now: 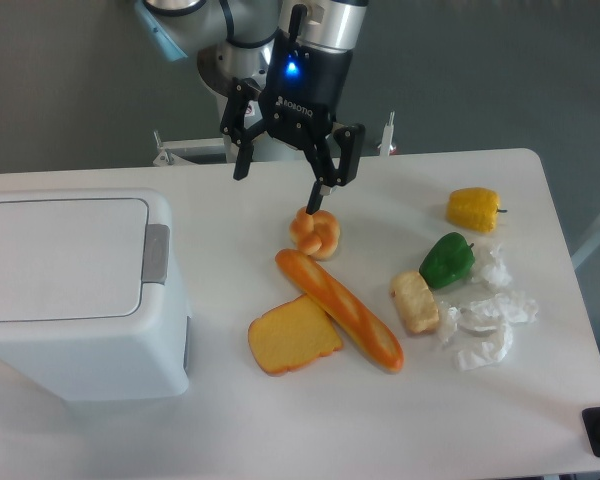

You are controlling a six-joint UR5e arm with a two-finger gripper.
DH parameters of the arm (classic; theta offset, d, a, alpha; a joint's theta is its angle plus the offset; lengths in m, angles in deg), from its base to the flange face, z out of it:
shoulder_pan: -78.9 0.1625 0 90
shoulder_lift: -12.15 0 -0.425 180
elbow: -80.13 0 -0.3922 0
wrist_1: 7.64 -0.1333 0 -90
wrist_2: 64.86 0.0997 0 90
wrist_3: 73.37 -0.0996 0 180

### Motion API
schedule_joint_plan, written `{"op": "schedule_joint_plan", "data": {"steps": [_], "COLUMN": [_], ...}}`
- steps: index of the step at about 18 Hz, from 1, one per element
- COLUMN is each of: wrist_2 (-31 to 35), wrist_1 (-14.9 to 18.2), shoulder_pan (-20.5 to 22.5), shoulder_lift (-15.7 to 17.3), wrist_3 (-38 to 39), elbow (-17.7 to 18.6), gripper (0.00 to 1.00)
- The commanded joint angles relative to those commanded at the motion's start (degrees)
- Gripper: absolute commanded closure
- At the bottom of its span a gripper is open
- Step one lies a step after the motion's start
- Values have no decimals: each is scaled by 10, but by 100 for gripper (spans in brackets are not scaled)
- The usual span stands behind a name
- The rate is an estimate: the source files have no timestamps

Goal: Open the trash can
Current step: 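Lower the gripper past the braided roll toward the trash can lid edge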

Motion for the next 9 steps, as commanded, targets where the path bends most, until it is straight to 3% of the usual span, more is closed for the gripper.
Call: {"op": "schedule_joint_plan", "data": {"steps": [9], "wrist_2": [-14], "wrist_1": [-14], "shoulder_pan": [-26], "shoulder_lift": [-17], "wrist_3": [115], "elbow": [-1], "gripper": [0]}}
